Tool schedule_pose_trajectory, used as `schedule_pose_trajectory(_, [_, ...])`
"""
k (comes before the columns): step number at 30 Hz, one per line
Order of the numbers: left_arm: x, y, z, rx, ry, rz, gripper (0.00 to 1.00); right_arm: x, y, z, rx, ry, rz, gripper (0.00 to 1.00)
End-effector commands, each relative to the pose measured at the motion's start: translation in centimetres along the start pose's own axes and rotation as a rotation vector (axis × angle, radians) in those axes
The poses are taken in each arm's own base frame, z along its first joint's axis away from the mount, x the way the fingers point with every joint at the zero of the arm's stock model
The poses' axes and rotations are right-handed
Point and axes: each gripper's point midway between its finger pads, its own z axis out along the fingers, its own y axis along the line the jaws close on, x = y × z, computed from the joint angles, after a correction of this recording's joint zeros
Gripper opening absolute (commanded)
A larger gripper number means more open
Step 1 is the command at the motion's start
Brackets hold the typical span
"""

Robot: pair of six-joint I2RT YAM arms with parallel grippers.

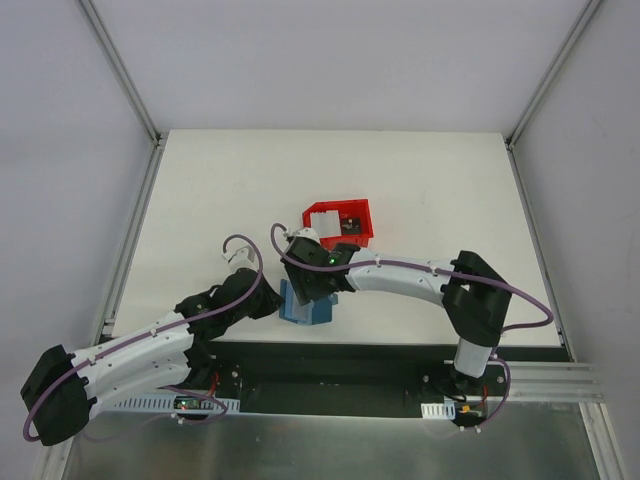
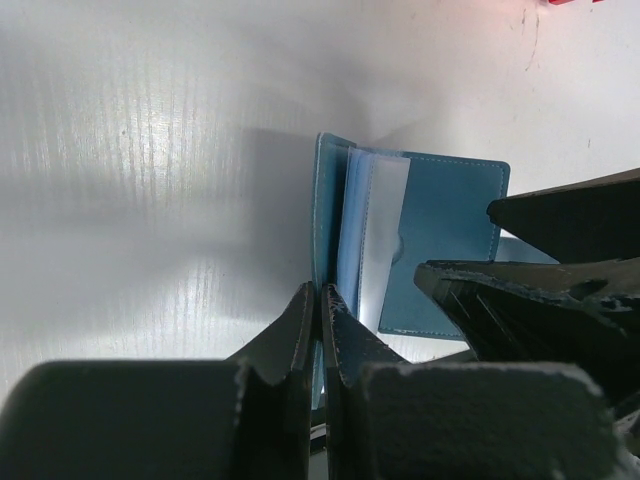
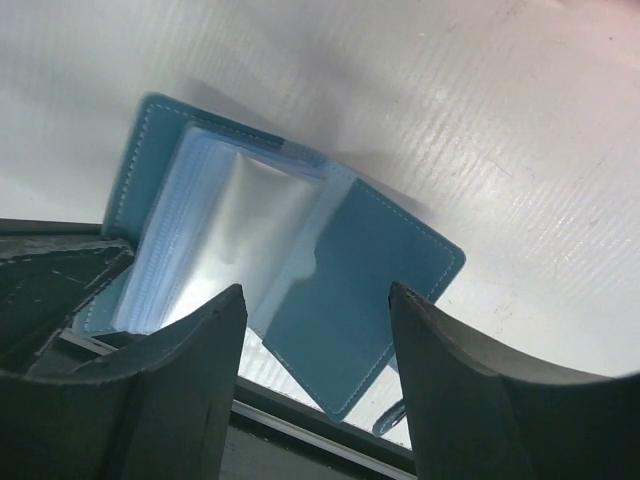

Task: Put the credit cards into the card holder
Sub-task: Open the card holder at the center of the board.

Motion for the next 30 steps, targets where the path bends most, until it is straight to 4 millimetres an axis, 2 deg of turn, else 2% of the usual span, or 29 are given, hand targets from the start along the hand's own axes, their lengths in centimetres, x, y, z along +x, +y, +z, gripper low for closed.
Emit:
schedule_pose_trajectory(1, [-0.4, -0.7, -0.3, 0.025, -0.018, -0.004, 0.00, 1.1, -1.5, -0.2, 0.060, 0.030, -0.016, 0.62])
schedule_pose_trajectory(9, [-0.9, -1.7, -0.8, 0.060, -0.026, 0.015, 0.00, -1.7, 1.5, -2.1, -0.110, -0.076, 0.049, 0.62])
schedule_pose_trajectory(12, [-0.9, -1.8, -0.7, 0.059, -0.022, 0.016, 0.00, -2.1, 2.8, -2.0, -0.168, -0.080, 0.062, 0.63])
schedule_pose_trajectory(19, [-0.9, -1.7, -0.8, 0.061, -0.025, 0.010, 0.00, -0.7, 3.1, 0.0, -0.166, -0.011, 0.066, 0.63])
schedule_pose_trajectory(30, [-1.0, -1.9, -0.8, 0.063, -0.026, 0.011, 0.00, 0.1, 2.9, 1.1, -0.147, 0.016, 0.060, 0.63])
